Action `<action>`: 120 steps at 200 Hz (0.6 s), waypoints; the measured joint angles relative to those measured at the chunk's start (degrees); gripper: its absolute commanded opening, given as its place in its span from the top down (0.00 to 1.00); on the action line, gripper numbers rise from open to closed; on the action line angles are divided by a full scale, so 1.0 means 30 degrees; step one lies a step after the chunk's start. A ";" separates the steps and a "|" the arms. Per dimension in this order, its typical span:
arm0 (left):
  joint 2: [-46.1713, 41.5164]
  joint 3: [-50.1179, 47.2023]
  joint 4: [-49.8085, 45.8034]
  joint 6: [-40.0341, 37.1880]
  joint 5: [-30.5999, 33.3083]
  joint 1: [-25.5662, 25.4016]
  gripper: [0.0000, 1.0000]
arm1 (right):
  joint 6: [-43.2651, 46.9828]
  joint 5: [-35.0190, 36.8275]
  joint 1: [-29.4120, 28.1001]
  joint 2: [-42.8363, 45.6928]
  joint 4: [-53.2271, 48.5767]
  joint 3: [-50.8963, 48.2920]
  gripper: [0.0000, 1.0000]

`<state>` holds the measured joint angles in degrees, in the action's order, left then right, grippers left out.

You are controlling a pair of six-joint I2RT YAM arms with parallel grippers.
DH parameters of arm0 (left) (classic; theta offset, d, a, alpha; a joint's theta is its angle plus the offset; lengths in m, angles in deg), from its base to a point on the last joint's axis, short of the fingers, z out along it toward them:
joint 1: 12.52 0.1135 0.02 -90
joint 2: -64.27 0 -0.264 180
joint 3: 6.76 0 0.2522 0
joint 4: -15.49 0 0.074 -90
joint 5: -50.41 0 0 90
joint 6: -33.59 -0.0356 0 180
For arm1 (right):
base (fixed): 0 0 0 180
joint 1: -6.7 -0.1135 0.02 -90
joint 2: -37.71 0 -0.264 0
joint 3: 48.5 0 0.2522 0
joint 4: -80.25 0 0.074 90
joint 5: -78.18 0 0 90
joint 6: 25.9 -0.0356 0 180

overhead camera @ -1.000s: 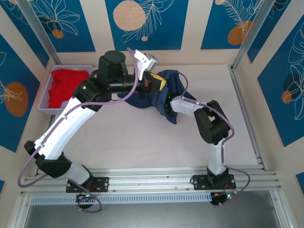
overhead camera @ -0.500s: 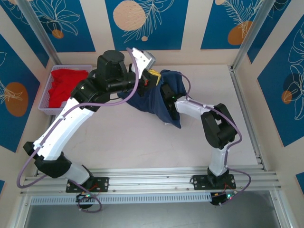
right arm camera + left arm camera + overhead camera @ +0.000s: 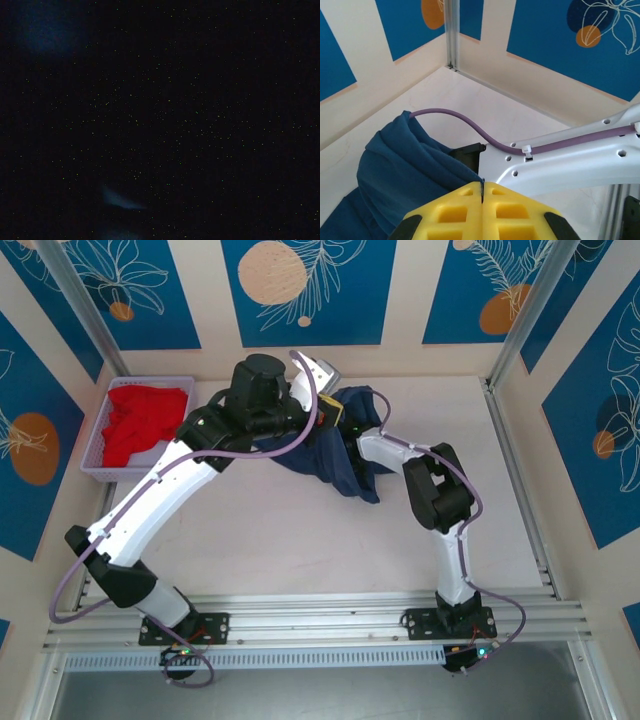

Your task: Fold the inside-out t-shirt

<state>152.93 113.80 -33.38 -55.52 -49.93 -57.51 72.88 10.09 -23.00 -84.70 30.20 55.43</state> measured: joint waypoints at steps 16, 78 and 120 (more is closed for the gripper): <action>-0.0146 -0.0415 0.0262 0.0000 0.0597 0.0066 1.00 | -0.0248 -0.0801 0.0160 -0.0029 -0.0313 0.0051 0.72; -0.1195 -0.3818 0.1457 0.0168 0.5005 0.2251 1.00 | -0.1086 -0.2885 0.0933 0.2390 -0.0568 -0.2208 1.00; -0.1690 -0.6951 0.2419 0.1224 0.6666 0.5872 1.00 | -0.1362 -0.4597 0.1035 0.7140 0.0452 -0.4546 1.00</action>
<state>147.86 92.95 -26.12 -51.85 -29.94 -39.89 68.79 -3.70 -19.89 -63.28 31.56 41.79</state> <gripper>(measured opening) 0.046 0.064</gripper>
